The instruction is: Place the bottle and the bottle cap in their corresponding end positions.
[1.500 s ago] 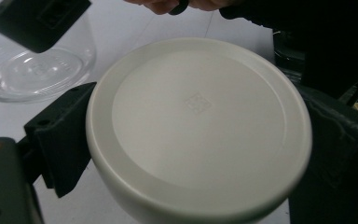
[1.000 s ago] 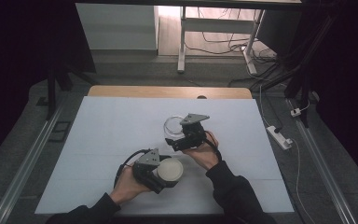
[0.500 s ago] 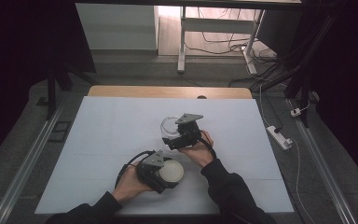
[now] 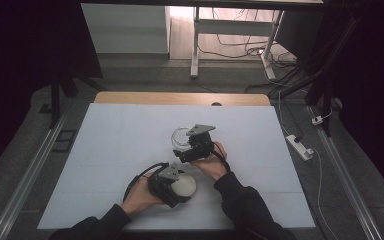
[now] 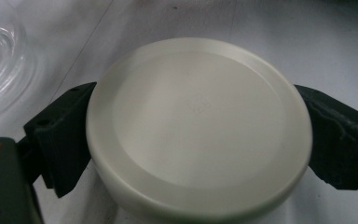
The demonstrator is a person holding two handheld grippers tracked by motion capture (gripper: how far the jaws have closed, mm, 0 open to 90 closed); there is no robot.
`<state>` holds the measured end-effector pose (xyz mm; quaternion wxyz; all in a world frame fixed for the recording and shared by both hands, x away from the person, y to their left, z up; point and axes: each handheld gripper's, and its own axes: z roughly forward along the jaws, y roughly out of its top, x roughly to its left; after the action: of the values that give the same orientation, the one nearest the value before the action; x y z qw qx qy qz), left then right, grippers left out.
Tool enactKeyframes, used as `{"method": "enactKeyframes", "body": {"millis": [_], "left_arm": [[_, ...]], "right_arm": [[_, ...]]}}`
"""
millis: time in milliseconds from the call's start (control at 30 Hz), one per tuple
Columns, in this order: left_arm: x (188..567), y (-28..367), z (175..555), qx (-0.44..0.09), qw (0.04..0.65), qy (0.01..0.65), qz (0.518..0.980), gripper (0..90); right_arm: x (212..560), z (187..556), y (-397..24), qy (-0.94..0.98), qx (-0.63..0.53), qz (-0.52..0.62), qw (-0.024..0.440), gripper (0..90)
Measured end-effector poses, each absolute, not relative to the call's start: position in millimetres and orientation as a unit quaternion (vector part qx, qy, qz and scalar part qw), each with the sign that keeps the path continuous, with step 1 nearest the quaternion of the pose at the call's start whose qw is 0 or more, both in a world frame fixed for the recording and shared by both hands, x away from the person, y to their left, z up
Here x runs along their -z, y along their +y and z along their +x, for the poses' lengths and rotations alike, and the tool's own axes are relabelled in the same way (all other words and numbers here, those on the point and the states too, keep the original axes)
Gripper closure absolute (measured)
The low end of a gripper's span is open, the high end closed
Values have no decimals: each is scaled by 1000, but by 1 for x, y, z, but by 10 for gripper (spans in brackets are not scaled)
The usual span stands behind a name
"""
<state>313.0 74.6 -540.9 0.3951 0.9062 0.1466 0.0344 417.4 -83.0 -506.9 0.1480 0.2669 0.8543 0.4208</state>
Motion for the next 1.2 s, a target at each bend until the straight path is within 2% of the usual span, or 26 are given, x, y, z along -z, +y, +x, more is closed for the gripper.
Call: {"method": "enactKeyframes", "body": {"millis": [767,1000,1200], "left_arm": [[543,68,314,-44,352,150,923,72],[542,71,316,-32,363,166,916,10],[539,75,314,-24,382,166,909,0]], "right_arm": [[511,416,-84,855,-419,268,149,60],[510,416,-84,854,-419,272,145,43],[505,413,-87,851,-429,266,145,10]]}}
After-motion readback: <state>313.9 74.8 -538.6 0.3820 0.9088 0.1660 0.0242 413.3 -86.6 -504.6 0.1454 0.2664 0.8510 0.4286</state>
